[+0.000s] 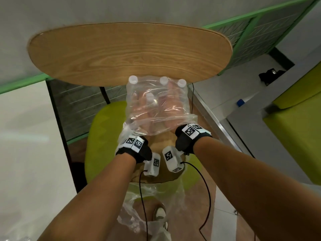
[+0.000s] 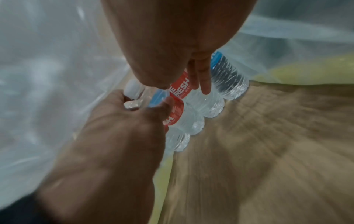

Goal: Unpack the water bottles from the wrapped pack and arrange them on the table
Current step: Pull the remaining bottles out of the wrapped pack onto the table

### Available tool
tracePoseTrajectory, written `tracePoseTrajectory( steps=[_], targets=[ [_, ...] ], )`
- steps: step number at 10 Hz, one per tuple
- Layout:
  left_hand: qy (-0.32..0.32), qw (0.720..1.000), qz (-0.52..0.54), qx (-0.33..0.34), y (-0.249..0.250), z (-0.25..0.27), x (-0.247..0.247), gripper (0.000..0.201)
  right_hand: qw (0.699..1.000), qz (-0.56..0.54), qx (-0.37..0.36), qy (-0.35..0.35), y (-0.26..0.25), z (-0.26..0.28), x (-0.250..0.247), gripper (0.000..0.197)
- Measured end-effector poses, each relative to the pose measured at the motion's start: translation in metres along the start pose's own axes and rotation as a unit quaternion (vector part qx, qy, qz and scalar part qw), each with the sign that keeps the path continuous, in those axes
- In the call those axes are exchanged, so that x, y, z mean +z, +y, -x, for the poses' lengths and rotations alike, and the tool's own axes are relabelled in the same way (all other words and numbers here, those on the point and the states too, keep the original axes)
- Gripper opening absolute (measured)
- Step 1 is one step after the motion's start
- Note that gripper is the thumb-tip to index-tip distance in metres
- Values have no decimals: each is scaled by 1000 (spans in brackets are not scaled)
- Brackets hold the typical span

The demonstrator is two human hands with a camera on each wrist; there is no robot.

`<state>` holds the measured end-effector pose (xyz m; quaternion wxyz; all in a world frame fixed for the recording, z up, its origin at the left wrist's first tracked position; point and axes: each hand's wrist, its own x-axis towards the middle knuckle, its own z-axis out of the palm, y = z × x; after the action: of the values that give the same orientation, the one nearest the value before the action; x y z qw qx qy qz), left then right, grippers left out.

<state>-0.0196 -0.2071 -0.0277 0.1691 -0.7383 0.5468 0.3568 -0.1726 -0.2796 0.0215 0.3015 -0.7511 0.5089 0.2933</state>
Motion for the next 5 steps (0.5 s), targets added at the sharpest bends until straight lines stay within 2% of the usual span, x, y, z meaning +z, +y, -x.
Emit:
tracePoseTrajectory(
  steps=[1,2,3,4,5],
  targets=[
    [-31,999,29,-7,-8,10,10,83,1000,6,-13,4,-2,-3,-5,95],
    [-56,997,60,-15,-14,10,22,106,999,40,1,19,-6,-1,-9,83],
    [-20,990,139,-27,-16,16,34,105,998,54,0,18,-14,-8,-6,92],
    [9,987,160,-26,-18,22,44,99,998,55,12,35,-25,-3,-9,78],
    [-2,986,165,-37,-17,11,46,56,997,70,24,28,-27,-4,-12,79]
  ],
)
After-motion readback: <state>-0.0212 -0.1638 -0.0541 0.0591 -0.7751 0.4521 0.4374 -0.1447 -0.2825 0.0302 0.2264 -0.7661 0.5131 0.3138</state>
